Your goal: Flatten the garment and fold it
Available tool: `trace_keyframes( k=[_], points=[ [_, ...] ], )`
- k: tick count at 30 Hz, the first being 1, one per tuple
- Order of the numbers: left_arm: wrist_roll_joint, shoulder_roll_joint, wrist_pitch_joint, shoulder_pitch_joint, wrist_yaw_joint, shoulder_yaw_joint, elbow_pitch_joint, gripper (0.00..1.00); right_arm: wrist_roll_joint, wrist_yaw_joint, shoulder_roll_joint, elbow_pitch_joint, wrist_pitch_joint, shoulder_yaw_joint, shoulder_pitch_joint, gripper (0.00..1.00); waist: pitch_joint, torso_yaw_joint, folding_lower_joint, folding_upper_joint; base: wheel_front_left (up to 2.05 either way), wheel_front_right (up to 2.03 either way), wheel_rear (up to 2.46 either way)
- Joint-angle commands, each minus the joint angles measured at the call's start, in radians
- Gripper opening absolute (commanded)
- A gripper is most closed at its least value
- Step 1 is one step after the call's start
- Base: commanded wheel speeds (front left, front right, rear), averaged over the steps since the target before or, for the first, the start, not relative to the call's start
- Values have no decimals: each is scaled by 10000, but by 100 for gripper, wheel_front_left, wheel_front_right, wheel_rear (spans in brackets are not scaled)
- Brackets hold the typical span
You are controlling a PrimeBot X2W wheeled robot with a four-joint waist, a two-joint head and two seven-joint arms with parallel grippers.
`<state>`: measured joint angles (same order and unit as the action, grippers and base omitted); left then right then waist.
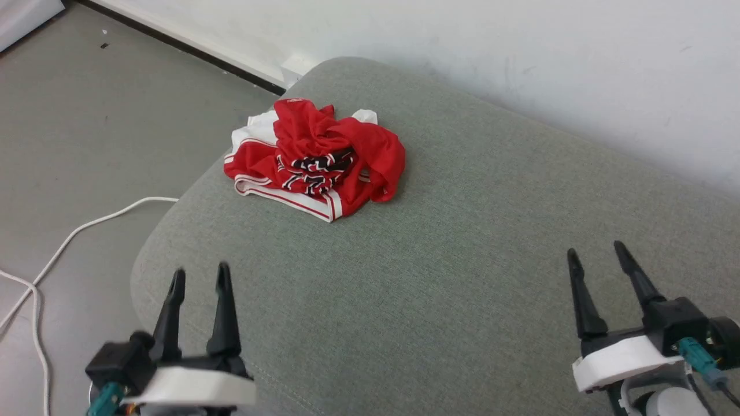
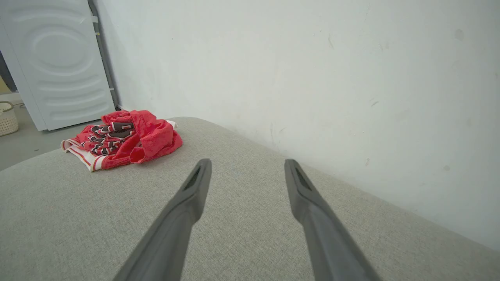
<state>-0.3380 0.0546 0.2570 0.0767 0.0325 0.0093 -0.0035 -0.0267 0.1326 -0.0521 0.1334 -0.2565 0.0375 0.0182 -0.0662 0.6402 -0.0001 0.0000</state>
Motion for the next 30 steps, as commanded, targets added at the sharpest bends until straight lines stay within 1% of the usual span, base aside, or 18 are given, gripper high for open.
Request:
trace_keyframes(
  k=[1,3,5,8,10,12,14,17,20,25,28,30],
  points=[
    [106,-43,47,-290,169,-40,-216,100,-81,-19,19,-102,-53,105,189,100,-102,-22,1,0,0,0,0],
    [188,-35,47,-778,372,-133,-521,100,-163,-19,19,-242,-53,260,217,100,-225,-23,1,0,0,0,0],
    [340,217,-82,-1440,527,-357,-756,100,-265,-19,19,-395,-53,437,253,100,-394,-37,1,0,0,0,0],
    [420,703,-923,-2771,671,-604,-1097,100,-457,-19,19,-664,-53,622,360,100,-750,-114,1,0,0,0,0],
    [532,1125,-1649,-3720,718,-662,-1140,100,-633,-19,19,-947,-42,649,506,100,-1087,-259,1,0,0,0,0],
    [395,1422,-2230,-4710,770,-639,-1052,100,-833,-19,19,-1295,34,604,692,100,-1460,-427,1,0,0,0,0],
    [407,1876,-2842,-5599,832,-726,-727,100,-1027,-19,19,-1645,165,463,880,100,-1821,-634,1,0,0,0,0],
    [-30,2394,-3824,-6753,904,-786,95,100,-1335,-19,19,-2167,397,214,1165,100,-2426,-971,1,0,0,0,0],
    [-5,3244,-4711,-7633,952,-1170,1013,100,-1600,-19,14,-2556,645,50,1418,100,-2927,-1337,1,0,0,0,0],
    [-852,3844,-6005,-8604,975,-1464,2540,100,-1770,-19,-84,-3061,931,-23,1585,100,-3503,-1834,1,0,0,0,0],
    [-1207,4219,-6562,-8866,978,-1691,3225,100,-1800,-19,-157,-3360,1077,-89,1670,100,-3856,-2153,1,0,0,0,0],
    [-1459,4485,-6886,-8920,979,-2057,3551,100,-1800,-19,-215,-3529,1156,-122,1756,100,-4086,-2374,1,0,0,0,0]
  ],
)
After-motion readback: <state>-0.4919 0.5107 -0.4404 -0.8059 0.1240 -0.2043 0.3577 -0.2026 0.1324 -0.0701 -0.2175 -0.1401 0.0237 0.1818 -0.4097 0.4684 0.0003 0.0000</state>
